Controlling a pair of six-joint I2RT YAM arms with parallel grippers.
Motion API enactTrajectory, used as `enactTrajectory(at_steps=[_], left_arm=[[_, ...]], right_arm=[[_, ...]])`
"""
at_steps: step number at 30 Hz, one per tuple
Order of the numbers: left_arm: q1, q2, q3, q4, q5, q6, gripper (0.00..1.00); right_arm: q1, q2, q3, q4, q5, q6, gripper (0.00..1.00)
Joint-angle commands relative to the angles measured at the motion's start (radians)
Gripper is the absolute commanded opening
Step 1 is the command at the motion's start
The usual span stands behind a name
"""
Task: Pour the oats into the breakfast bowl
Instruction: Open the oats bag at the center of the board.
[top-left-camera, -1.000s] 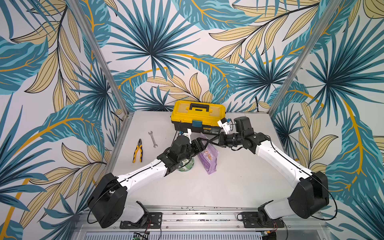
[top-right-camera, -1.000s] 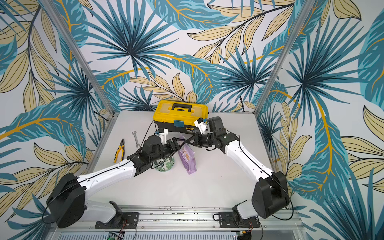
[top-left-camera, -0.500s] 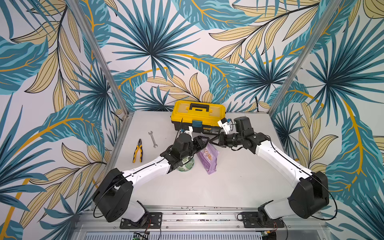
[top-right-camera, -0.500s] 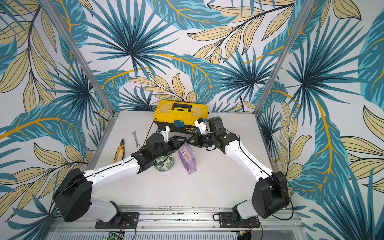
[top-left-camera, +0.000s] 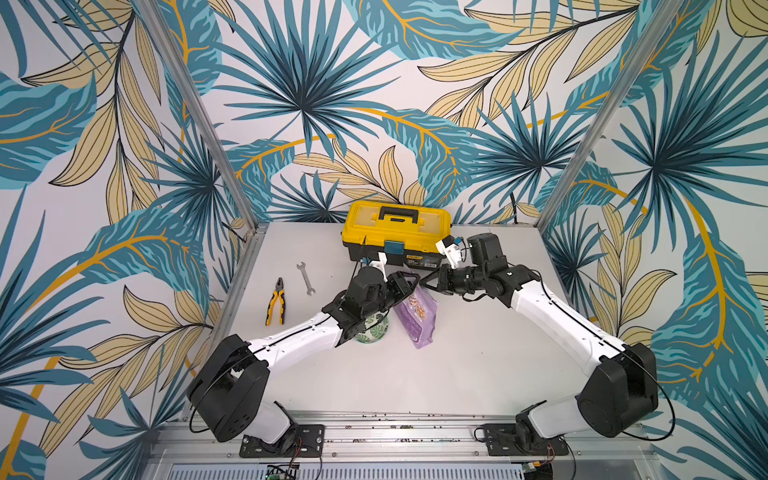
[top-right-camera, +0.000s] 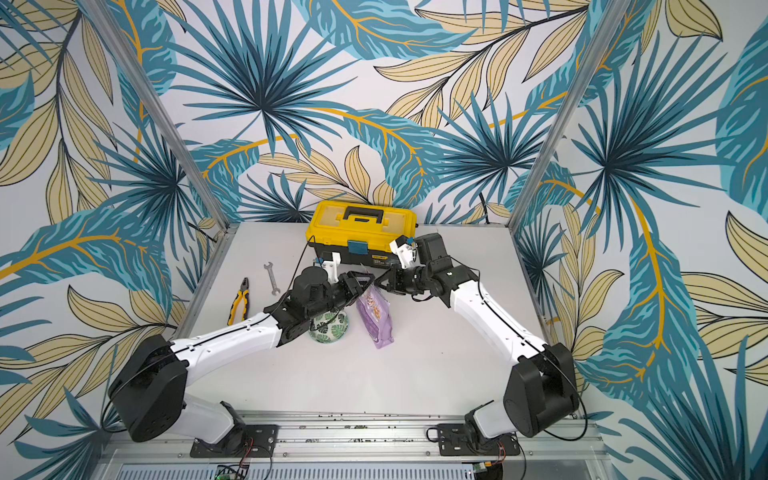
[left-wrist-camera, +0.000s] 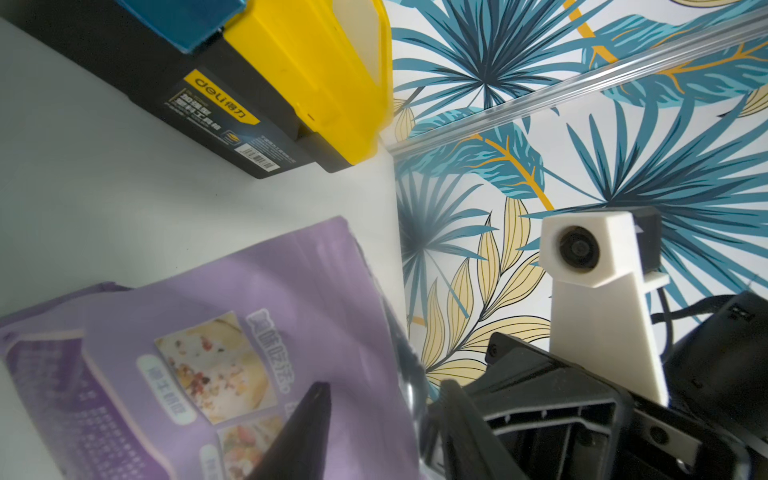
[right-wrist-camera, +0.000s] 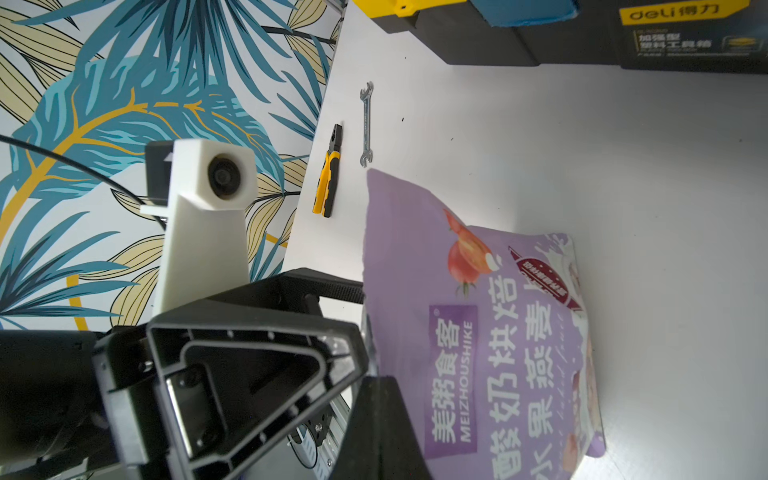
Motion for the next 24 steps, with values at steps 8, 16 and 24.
enactTrajectory(at_steps=[8, 16, 24], left_arm=[[-0.012, -0.011, -0.003, -0.009, -0.004, 0.015, 0.42], [-0.018, -0.001, -0.003, -0.007, -0.005, 0.011, 0.33], [-0.022, -0.005, -0.009, -0.009, -0.006, 0.009, 0.32]], right_arm=[[0.005, 0.006, 0.005, -0.073, 0.049, -0.026, 0.00], [0.004, 0.006, 0.007, -0.073, 0.051, -0.026, 0.00], [0.004, 0.007, 0.012, -0.076, 0.069, -0.025, 0.00]])
